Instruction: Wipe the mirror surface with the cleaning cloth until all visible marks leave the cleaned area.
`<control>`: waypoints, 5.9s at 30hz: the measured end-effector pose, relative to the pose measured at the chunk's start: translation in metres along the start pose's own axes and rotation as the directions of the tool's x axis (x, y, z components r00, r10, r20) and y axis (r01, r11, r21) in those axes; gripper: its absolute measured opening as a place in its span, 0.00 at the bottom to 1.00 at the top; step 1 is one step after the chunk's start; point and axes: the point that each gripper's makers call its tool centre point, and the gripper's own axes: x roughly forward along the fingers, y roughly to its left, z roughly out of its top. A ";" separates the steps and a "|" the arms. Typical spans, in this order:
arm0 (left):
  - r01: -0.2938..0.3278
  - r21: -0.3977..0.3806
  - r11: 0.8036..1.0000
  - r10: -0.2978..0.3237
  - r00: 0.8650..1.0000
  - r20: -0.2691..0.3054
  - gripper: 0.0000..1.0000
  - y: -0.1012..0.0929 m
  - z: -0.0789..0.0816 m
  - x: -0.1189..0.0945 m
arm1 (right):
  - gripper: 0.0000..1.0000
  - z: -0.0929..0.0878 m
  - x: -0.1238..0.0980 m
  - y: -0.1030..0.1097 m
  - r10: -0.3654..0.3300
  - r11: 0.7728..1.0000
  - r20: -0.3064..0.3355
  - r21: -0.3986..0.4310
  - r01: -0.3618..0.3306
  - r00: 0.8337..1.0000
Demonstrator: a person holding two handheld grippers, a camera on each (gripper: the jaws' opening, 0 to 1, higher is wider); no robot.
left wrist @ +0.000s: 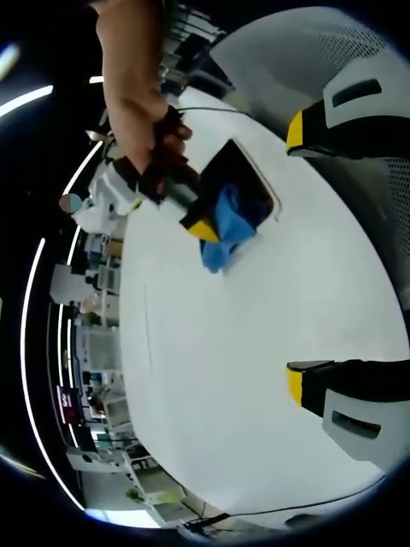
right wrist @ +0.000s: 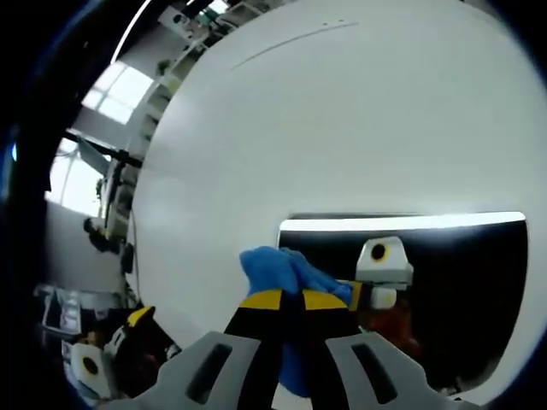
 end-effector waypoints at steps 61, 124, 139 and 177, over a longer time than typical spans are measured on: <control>0.022 0.011 1.000 -0.022 0.999 0.024 0.99 -0.003 0.004 -0.001 | 0.01 0.002 -0.034 -0.075 0.008 1.000 0.011 0.021 -0.009 1.000; 0.035 -0.025 0.999 -0.034 0.999 0.039 0.99 -0.005 0.005 0.000 | 0.01 -0.001 -0.082 -0.171 -0.070 0.995 0.024 0.068 0.069 0.997; 0.030 -0.024 0.999 -0.029 0.999 0.041 0.99 -0.003 0.005 0.000 | 0.01 -0.004 -0.085 -0.173 -0.108 0.994 0.024 0.038 0.107 0.994; 0.025 -0.024 0.999 -0.024 0.999 0.042 0.99 -0.004 0.006 0.000 | 0.01 -0.029 -0.091 -0.164 -0.107 0.993 0.112 0.054 0.102 0.988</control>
